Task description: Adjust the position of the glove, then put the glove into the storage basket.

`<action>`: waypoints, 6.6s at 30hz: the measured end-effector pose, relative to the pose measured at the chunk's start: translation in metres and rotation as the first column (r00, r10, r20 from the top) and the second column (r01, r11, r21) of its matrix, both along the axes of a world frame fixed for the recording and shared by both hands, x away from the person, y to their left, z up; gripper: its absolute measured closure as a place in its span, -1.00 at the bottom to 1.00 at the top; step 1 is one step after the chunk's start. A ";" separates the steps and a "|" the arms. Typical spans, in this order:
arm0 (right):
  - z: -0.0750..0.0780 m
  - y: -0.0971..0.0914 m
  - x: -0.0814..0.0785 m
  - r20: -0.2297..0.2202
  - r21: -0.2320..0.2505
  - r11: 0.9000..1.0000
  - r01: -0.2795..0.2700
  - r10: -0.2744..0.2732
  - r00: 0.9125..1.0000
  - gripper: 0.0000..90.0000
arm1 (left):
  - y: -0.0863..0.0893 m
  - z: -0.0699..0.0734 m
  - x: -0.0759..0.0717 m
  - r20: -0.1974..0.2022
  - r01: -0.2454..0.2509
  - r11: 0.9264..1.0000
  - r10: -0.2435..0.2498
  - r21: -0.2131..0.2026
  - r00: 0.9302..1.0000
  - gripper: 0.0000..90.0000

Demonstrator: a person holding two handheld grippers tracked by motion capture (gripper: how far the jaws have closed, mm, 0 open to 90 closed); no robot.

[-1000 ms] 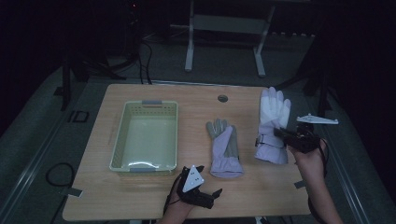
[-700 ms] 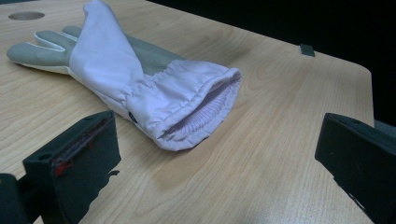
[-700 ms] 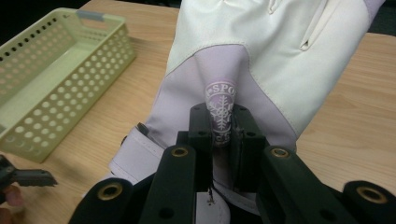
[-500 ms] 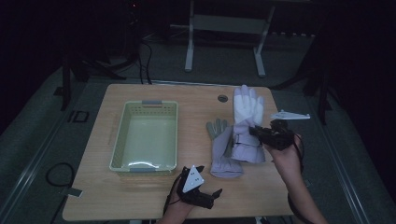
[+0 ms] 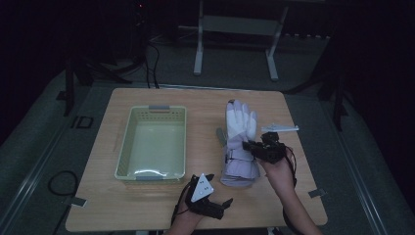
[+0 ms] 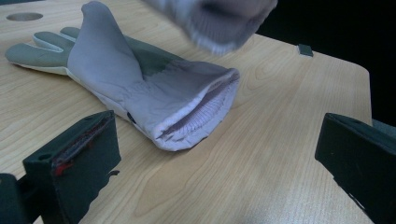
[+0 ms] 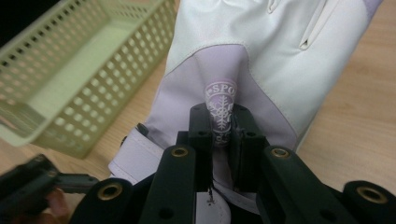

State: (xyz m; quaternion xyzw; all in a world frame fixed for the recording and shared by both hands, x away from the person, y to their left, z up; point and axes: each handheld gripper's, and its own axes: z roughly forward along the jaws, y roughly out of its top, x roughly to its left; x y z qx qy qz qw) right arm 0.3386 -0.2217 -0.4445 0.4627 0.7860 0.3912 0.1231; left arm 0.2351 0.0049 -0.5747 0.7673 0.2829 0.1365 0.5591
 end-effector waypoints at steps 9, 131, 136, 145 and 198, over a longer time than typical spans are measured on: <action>-0.034 0.005 0.014 -0.083 -0.035 0.999 0.033 -0.036 0.996 0.79 | 0.000 0.000 0.000 -0.001 0.000 1.000 0.000 0.002 1.000 -1.00; -0.006 -0.023 0.032 0.085 0.083 0.991 -0.109 0.102 0.991 0.83 | -0.006 0.125 0.147 -0.402 -0.027 0.997 0.054 0.072 0.914 0.67; 0.009 -0.004 0.037 0.099 0.085 0.989 -0.120 0.112 0.989 0.82 | 0.015 0.140 0.148 -0.384 -0.039 0.996 0.066 0.077 0.921 0.67; 0.020 0.037 0.045 0.118 0.077 0.984 -0.159 0.149 0.982 0.82 | 0.054 0.151 0.146 -0.353 -0.054 0.994 0.084 0.094 0.932 0.67; -0.062 0.225 0.046 -0.071 0.009 0.967 -0.253 0.253 0.965 0.82 | 0.225 0.063 0.127 -0.519 -0.154 0.977 0.210 0.150 0.829 0.65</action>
